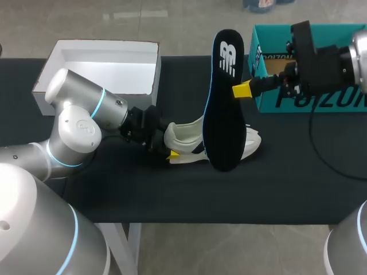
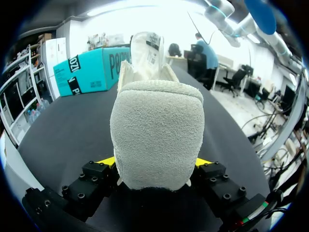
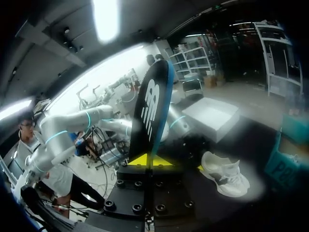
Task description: Take the shoe out of the shoebox, open the shoe tongue, remove and reinsert the insole, then place the shoe into the shoebox
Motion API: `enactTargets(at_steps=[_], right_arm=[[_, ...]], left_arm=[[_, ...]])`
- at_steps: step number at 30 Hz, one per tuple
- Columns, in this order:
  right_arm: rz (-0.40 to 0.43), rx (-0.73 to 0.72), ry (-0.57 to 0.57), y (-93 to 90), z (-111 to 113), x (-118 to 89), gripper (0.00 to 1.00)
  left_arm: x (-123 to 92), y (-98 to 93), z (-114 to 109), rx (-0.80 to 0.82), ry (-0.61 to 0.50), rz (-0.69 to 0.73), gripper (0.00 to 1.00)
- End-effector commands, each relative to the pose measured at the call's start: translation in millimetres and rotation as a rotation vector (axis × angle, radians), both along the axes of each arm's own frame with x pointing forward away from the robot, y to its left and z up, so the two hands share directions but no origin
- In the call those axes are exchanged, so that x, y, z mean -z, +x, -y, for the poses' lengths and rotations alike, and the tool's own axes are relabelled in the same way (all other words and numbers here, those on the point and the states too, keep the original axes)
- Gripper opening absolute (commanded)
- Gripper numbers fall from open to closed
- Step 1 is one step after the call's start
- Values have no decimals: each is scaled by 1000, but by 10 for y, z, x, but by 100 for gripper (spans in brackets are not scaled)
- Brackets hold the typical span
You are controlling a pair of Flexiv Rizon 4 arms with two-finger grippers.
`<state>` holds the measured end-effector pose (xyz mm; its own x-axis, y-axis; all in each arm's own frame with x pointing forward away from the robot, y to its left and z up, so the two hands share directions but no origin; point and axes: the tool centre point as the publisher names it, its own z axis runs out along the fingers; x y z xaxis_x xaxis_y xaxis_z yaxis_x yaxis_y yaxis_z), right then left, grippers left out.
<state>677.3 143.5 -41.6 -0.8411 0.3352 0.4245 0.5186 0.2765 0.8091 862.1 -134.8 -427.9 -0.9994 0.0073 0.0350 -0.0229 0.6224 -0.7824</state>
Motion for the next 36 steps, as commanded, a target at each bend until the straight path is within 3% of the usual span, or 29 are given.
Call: enactTargets(at_steps=[1, 2, 3, 4, 12, 20, 36], right_arm=[[-1, -1, -2, 26, -34, 14, 0], [-1, -1, -2, 26, -34, 14, 0], [-1, -1, -2, 26, -34, 14, 0], [-1, -1, -2, 26, -34, 14, 0], [-1, -1, -2, 26, -34, 14, 0], [-1, -1, -2, 26, -34, 14, 0], [-1, -1, -2, 26, -34, 14, 0]], left_arm=[[23, -8, 3, -1, 1, 1, 34], [23, -8, 3, -1, 1, 1, 43], [23, -8, 3, -1, 1, 1, 81], [23, -8, 3, -1, 1, 1, 100], [-35, 5, -56, -42, 73, 24, 100], [-186, 64, -69, -81, 252, 42, 100], [-186, 64, -69, -81, 252, 42, 100]])
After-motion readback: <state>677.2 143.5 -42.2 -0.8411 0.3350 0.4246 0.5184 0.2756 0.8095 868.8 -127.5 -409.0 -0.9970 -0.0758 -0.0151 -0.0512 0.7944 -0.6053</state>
